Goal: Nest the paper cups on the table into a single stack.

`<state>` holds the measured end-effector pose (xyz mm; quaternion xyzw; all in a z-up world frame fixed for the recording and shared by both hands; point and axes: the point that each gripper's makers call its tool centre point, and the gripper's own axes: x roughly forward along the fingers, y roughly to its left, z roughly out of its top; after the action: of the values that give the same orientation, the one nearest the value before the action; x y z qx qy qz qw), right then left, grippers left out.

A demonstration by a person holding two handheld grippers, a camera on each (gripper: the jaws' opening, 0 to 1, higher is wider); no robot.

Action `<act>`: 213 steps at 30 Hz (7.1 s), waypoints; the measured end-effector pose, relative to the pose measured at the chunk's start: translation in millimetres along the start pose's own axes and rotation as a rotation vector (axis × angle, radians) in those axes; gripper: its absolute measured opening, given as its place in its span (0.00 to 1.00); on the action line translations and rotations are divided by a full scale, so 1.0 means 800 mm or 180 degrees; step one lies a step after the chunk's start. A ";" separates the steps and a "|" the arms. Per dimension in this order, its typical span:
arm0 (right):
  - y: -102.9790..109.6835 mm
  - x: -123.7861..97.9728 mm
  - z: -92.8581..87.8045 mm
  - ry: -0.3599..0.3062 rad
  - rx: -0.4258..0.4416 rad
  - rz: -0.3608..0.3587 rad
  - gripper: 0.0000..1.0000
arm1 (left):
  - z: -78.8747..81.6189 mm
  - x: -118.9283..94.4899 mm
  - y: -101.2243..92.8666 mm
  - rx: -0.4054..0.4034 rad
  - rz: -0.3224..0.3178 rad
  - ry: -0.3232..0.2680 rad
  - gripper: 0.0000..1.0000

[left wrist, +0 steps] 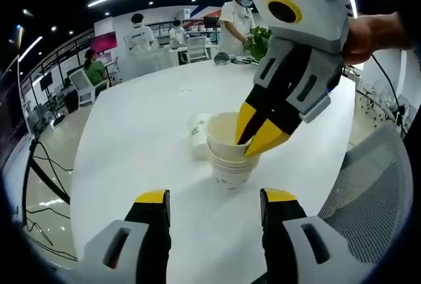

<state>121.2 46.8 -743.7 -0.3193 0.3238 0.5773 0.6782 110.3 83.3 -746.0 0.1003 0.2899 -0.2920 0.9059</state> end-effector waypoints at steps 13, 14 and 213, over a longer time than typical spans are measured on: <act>0.005 -0.012 -0.011 -0.0049 0.0072 -0.0067 0.12 | 0.003 0.001 0.004 -0.0036 0.0025 -0.0026 0.54; 0.004 -0.013 -0.012 -0.0056 0.0094 -0.0074 0.13 | 0.004 0.002 0.004 -0.0037 0.0028 -0.0028 0.54; -0.021 -0.068 0.023 -0.1062 0.1498 0.0215 0.00 | 0.082 0.025 -0.039 0.1161 -0.0589 -0.0082 0.47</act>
<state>132.6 28.1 -688.3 -0.0428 0.3432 0.5532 0.7579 135.4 25.7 -704.9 0.2319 0.2286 -0.4229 0.8456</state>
